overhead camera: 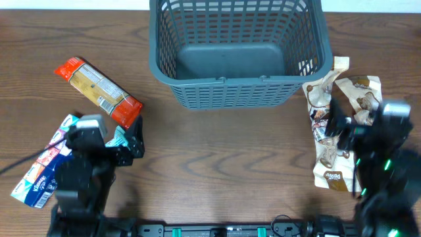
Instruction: Pack container
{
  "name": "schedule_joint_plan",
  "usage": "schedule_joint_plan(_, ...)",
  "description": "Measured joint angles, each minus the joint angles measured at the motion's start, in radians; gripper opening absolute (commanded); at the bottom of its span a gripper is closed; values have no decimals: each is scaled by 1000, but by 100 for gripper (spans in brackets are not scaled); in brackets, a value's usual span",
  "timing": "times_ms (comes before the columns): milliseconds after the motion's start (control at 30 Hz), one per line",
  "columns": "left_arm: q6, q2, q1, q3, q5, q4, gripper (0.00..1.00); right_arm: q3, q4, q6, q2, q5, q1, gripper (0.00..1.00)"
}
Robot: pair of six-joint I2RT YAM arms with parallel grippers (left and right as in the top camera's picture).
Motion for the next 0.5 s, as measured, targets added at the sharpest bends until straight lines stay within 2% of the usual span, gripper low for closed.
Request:
schedule_joint_plan(200,0,154,0,40,0,-36,98,491,-367,-66,445,-64,-68,99)
schedule_joint_plan(300,0,192,0,48,0,-49,99,705,-447,-95,618,-112,-77,97)
schedule_joint_plan(433,0,198,0,56,0,-67,99,901,-422,-111,756,-175,-77,86)
schedule_joint_plan(467,0,198,0,58,0,-68,98,943,-423,-108,783,-183,-80,80)
schedule_joint_plan(500,0,198,0,61,0,-68,99,980,-420,-106,808,-192,-85,68)
